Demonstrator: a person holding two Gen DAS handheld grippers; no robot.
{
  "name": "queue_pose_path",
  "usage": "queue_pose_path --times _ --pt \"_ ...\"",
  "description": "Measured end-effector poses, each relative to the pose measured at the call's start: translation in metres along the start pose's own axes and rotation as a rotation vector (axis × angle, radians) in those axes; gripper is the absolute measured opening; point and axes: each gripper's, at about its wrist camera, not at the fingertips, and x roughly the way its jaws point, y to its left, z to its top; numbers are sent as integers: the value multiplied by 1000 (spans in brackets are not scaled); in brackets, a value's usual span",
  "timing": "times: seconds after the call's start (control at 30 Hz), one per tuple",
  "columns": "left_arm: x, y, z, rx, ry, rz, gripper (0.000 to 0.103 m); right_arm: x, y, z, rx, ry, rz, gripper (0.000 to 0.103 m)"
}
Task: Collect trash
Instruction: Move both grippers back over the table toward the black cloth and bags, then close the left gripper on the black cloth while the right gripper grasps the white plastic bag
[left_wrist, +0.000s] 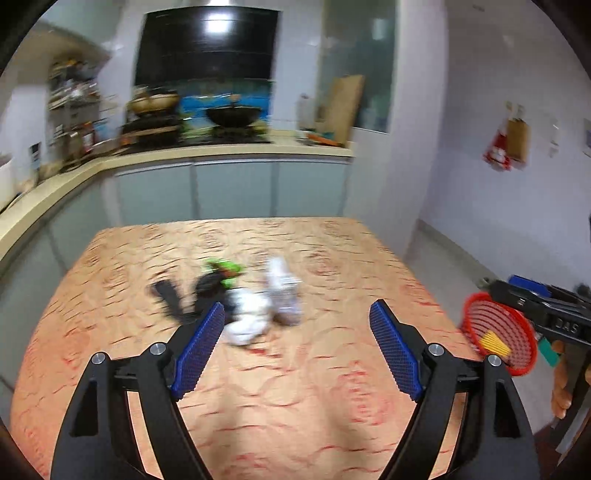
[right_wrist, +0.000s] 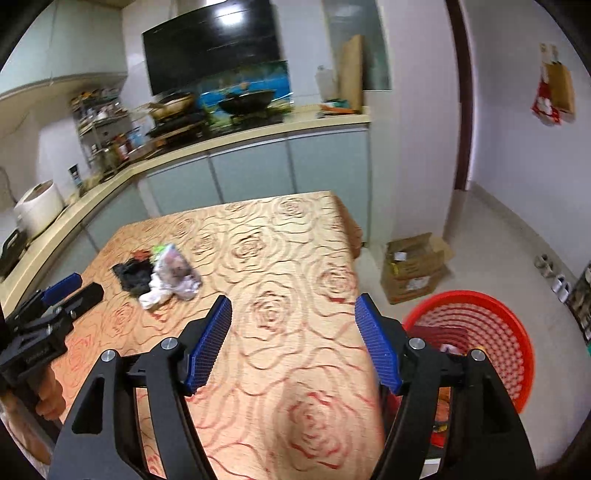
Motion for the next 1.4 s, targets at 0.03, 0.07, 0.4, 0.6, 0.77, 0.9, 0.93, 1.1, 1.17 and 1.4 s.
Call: queue_pose_path --times 0.03,0.07,0.4,0.6,0.77,0.9,0.93,1.1,1.17,1.4 --pt "-1 12 -1 -18 1 23 78 2 4 1 -7 3 6 67" --pt "-2 22 -2 -31 0 40 78 5 10 2 -18 8 16 67" --pt "3 92 -3 -119 10 139 78 38 55 10 -81 56 74 67" --pt "29 91 2 -73 35 109 79 57 77 15 -106 78 94 67" --pt "60 89 8 -41 64 75 79 71 78 18 -103 94 86 67" --pt "81 88 14 -28 80 49 79 82 77 18 -97 109 76 67" --pt "88 87 16 -20 85 47 79 85 76 18 -97 112 74 67" --pt "109 84 22 6 104 24 78 96 76 20 -96 121 70 67" --pt "116 81 22 27 112 19 73 100 76 21 -95 122 71 67" --pt "135 82 16 32 160 10 43 110 84 26 -114 122 83 67"
